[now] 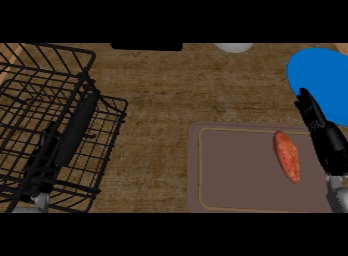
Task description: Pick the sweet potato from the tray and place it in the plate
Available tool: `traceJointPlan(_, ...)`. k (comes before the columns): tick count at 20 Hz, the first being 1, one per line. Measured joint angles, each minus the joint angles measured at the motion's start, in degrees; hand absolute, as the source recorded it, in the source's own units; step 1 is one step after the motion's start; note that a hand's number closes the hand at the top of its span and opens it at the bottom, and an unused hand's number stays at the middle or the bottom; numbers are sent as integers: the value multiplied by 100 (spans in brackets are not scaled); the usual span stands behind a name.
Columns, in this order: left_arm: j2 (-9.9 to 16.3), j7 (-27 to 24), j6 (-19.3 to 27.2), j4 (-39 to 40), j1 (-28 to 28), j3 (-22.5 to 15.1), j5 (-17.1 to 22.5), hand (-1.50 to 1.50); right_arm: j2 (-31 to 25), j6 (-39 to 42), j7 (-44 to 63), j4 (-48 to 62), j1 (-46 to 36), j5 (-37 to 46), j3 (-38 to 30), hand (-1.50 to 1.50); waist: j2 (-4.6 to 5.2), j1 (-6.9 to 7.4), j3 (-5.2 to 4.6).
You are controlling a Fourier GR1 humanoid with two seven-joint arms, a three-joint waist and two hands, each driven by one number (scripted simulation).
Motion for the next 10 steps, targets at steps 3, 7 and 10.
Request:
traceJointPlan(3, 299, -670, -389, 112, -200, -528, -111, 0, -118, 806, -94, 294, -347, -389, 19, 150, -26, -22, 12)
traceJointPlan(7, 368, -952, -632, 230, -343, -724, -62, 0, -553, 2016, -394, 341, -778, -682, 127, 150, -44, 72, 16)
traceJointPlan(10, 377, -960, -814, 257, -343, -740, 62, 0, -850, 2188, -1052, 719, -911, -535, -143, -150, -38, 65, 48)
